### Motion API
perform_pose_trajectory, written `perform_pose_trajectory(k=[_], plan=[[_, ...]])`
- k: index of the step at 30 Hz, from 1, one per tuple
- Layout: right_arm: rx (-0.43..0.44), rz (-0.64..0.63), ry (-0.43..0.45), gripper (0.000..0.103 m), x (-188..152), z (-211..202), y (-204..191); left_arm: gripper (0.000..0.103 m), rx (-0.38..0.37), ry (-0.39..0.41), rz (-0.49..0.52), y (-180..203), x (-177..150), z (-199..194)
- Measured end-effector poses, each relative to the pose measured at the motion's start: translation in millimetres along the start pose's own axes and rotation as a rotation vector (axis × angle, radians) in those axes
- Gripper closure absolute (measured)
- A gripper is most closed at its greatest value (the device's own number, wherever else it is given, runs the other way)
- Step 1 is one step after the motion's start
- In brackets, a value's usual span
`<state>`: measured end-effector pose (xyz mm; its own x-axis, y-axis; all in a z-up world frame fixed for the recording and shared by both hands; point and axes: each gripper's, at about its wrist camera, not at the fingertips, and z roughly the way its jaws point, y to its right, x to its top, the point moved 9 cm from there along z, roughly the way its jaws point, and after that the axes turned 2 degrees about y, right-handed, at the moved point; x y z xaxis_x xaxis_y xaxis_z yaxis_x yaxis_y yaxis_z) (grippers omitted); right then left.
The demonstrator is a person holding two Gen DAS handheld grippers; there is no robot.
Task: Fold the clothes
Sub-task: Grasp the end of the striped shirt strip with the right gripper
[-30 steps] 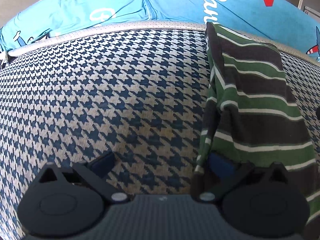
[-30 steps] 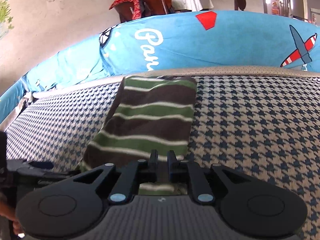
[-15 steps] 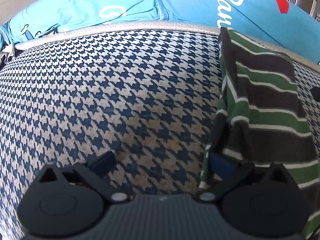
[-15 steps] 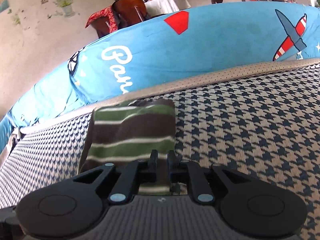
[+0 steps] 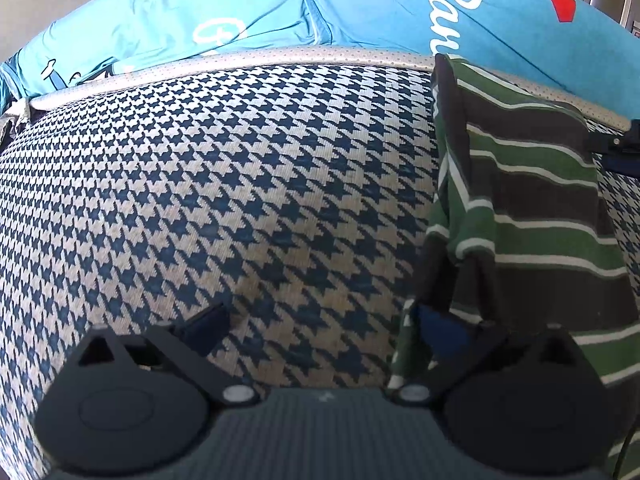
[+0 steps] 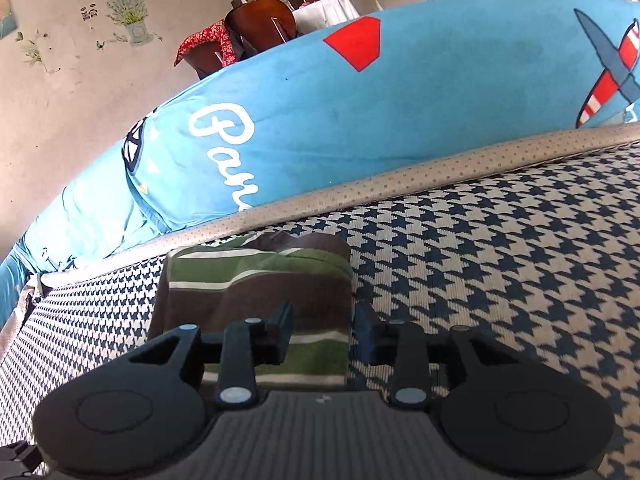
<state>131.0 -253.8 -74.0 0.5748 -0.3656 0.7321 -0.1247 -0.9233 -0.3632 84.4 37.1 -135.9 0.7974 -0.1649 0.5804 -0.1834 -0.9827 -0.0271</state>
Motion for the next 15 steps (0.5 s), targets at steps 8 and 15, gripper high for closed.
perform_pose_trajectory(k=[8,15], plan=[[0.064,0.001,-0.018,0.067,0.5,18.6,3.1,0.0,-0.008,-0.004,0.001,0.3,0.6,1.1],[0.128,0.003,-0.024,0.065,2.3,29.5,3.4,0.0,-0.008,-0.001,0.005,0.0,0.4,-0.1]])
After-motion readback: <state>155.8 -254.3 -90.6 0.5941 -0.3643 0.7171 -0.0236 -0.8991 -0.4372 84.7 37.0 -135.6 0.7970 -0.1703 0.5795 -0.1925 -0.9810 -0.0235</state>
